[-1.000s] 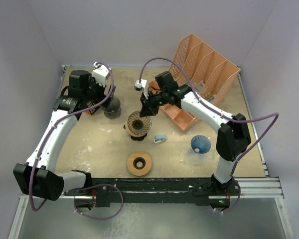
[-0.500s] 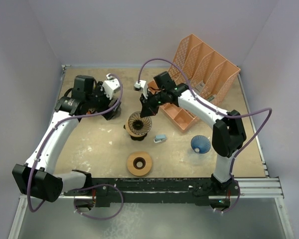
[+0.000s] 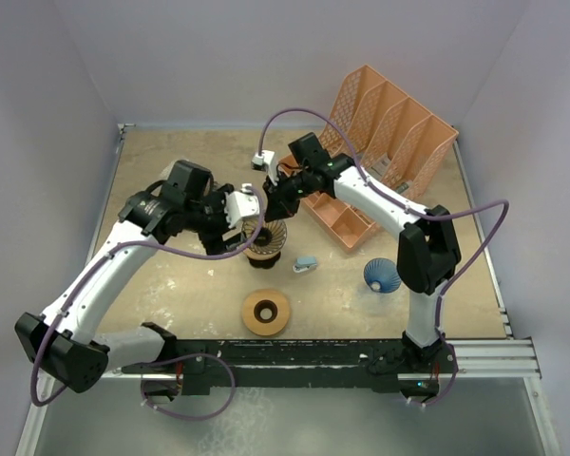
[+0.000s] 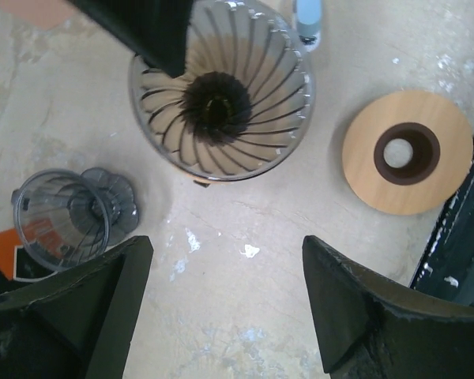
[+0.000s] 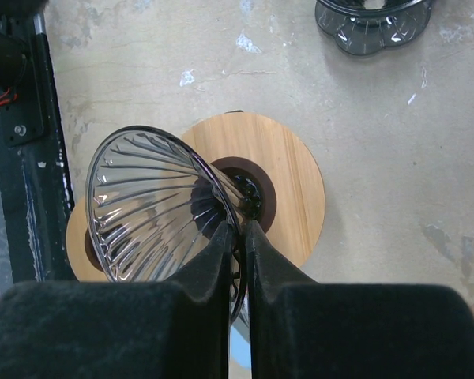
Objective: Place the coffee filter in the dripper
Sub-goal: Place the coffee dripper in the dripper holder.
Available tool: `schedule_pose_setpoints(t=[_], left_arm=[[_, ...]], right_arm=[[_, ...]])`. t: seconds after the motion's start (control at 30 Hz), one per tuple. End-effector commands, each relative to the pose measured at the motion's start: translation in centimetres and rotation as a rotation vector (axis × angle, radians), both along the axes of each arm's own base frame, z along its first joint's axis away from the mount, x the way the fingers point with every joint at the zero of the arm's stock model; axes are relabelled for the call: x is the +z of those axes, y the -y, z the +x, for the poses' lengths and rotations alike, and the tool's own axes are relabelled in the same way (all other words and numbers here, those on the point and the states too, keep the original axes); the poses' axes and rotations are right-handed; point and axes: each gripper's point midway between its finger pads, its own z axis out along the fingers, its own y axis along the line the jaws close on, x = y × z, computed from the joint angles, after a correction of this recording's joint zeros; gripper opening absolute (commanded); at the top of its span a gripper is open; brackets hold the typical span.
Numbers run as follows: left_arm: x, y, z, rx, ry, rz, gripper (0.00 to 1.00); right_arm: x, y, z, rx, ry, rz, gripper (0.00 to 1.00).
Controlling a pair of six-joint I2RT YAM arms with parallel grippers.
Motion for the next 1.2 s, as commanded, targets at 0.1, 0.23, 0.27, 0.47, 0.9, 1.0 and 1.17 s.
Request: schedule_pose_setpoints(t=[0.1, 0.23, 0.27, 0.47, 0.9, 1.0, 1.17], left_arm=[[0.4, 2.6, -1.5, -0.268, 0.066, 0.092, 0.76], [-0.6, 4.1, -1.8, -0.363, 0.073, 0.172, 0.76], [-0.8, 4.3, -1.8, -0.381, 0.077, 0.192, 0.76], [-2.5, 5.5, -1.6, -0.452, 0.098, 0.271, 0.75], [-6.2, 5.4, -0.1, -0.474, 0.131, 0.377, 0.57], [-6.7, 5.3, 0.1, -0.465, 0.134, 0.382, 0.53], [-7.1, 5.7, 0.6, -0.436, 0.149, 0.365, 0.46]], right_arm=[[2.0, -0.5, 0.7, 0.023, 0.036, 0.028, 0.16], [1.9, -0.5, 0.7, 0.025, 0.031, 0.026, 0.2], [1.9, -0.5, 0.7, 0.025, 0.029, 0.024, 0.21], [1.7, -0.5, 0.7, 0.028, 0.021, 0.023, 0.24], [2.0, -0.6, 0.5, 0.039, 0.02, 0.032, 0.25], [2.0, -0.5, 0.5, 0.041, 0.019, 0.032, 0.26], [1.7, -0.5, 0.4, 0.051, 0.021, 0.028, 0.26]])
